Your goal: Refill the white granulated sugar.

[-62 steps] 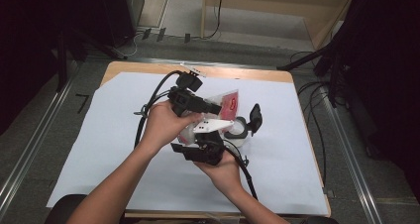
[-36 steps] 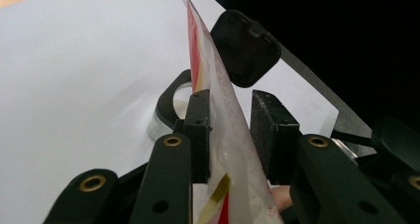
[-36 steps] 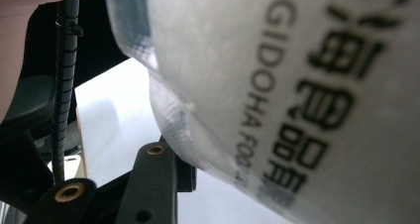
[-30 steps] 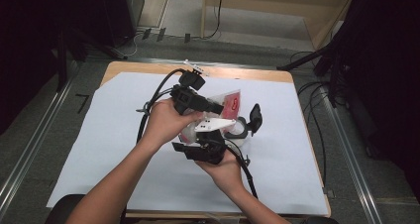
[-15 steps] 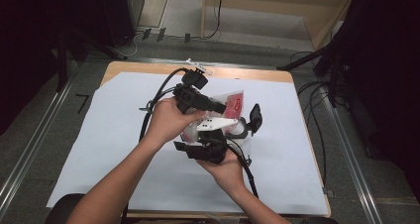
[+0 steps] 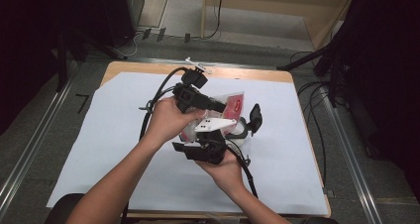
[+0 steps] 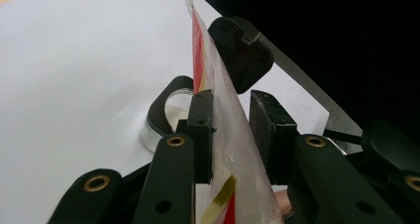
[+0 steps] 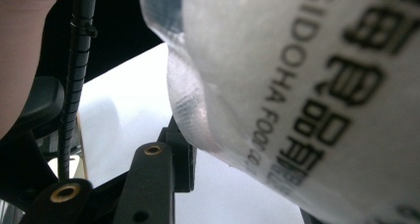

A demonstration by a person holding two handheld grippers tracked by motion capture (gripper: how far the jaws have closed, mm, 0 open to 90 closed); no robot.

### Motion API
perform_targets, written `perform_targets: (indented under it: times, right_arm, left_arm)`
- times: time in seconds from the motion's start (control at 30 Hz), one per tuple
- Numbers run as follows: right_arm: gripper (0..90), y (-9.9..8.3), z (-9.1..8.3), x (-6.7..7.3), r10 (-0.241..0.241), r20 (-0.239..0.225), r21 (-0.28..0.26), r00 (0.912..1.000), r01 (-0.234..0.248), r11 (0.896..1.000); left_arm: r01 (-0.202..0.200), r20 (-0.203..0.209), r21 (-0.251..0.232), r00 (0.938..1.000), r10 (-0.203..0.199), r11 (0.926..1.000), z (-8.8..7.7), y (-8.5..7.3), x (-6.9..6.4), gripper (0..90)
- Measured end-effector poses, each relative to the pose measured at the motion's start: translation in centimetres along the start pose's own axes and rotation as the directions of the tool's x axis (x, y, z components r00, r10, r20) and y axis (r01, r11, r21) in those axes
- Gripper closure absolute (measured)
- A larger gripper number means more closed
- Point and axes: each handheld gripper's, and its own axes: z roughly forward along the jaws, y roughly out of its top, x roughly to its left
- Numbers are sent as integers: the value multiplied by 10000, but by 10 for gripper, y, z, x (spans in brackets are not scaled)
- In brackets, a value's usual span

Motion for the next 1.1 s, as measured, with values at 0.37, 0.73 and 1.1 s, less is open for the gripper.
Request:
perform_targets:
  times: [0.37,0.73,1.1]
  right_arm:
    - [635,0,-1,0,25,27,-41,10000,-25,10000]
    - [639,-1,0,0,57,88,-87,9999,-56,9999]
    - [639,0,1,1,43,93,-203,9999,-42,9998]
  left_arm:
    - [6,-27,-62,10000,-6,10000,1,0,-3,722]
    - [17,-32,-142,10000,-17,9999,1,-1,-3,721]
    - [-47,-207,-228,9998,42,9997,-2,-2,-5,720]
